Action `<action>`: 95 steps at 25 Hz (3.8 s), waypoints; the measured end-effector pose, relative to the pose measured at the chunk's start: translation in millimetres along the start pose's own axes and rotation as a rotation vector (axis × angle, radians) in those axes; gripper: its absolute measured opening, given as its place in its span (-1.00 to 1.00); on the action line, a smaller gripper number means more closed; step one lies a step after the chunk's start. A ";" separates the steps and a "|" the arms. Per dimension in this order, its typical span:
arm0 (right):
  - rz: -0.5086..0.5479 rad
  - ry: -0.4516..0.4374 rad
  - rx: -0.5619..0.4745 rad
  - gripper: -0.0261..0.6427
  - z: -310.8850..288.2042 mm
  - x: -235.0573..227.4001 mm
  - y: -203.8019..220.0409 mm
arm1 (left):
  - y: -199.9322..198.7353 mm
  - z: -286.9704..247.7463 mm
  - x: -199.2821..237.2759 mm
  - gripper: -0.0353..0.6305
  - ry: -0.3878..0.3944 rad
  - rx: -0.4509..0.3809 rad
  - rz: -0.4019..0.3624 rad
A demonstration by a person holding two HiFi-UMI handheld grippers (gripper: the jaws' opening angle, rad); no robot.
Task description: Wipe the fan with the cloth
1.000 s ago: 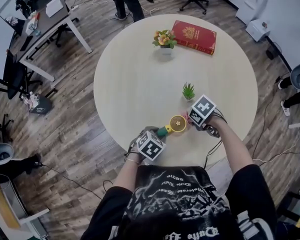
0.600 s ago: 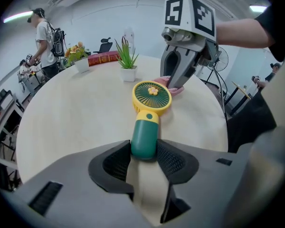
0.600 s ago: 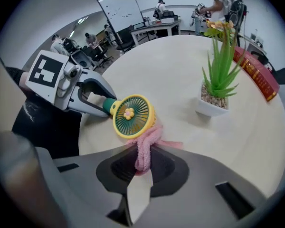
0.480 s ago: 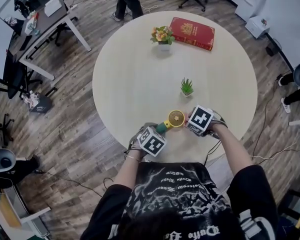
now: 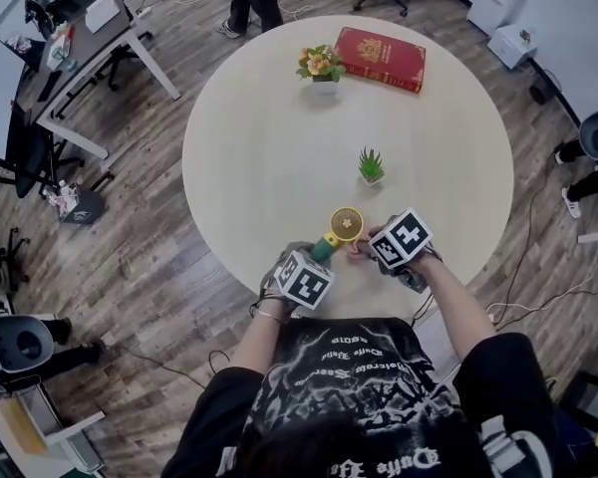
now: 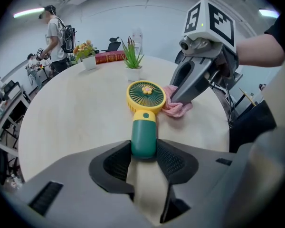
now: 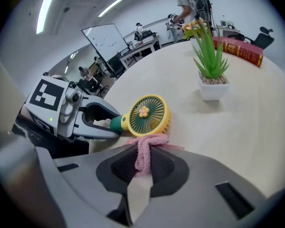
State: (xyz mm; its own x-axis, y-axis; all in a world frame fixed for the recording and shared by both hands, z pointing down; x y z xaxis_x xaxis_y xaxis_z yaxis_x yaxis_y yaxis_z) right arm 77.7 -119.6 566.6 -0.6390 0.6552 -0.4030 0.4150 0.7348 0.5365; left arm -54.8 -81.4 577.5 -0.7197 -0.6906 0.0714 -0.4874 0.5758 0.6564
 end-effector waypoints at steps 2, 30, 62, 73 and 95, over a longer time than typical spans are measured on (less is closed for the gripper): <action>-0.042 0.002 -0.029 -0.77 -3.4 2.3 1.3 | 0.3 -0.4 -2.0 -0.35 -0.007 -0.008 0.011; 1.027 -0.244 0.164 -0.77 -28.6 75.5 13.5 | 1.4 0.4 -10.4 -0.34 0.152 -0.014 -0.005; 0.369 0.020 -0.312 -0.75 82.6 -2.8 11.2 | -54.1 -27.3 23.3 -0.29 -0.011 -0.130 0.643; 0.212 -0.236 -0.660 -0.75 105.8 67.0 -59.0 | -128.9 31.8 38.6 -0.30 0.264 -0.813 1.201; 0.023 -0.160 -0.863 -0.76 132.0 45.5 -69.2 | -153.2 77.5 9.5 -0.30 0.610 -1.053 1.353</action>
State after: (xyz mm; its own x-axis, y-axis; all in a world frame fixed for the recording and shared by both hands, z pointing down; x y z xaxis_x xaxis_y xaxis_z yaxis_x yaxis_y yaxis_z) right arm 105.3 -117.4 413.2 -0.5108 0.7326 -0.4498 -0.2499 0.3740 0.8931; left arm -25.3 -142.2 419.4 0.0695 -0.2191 0.9732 0.8682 0.4938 0.0492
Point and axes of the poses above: the fingertips, and each gripper's own axes: z backward along the fingers, x to its left, y out of its underside, the point moved 6 cm from there along z, backward along the fingers, and after that the axes turned 13 degrees about -x, right-handed, at the moved point
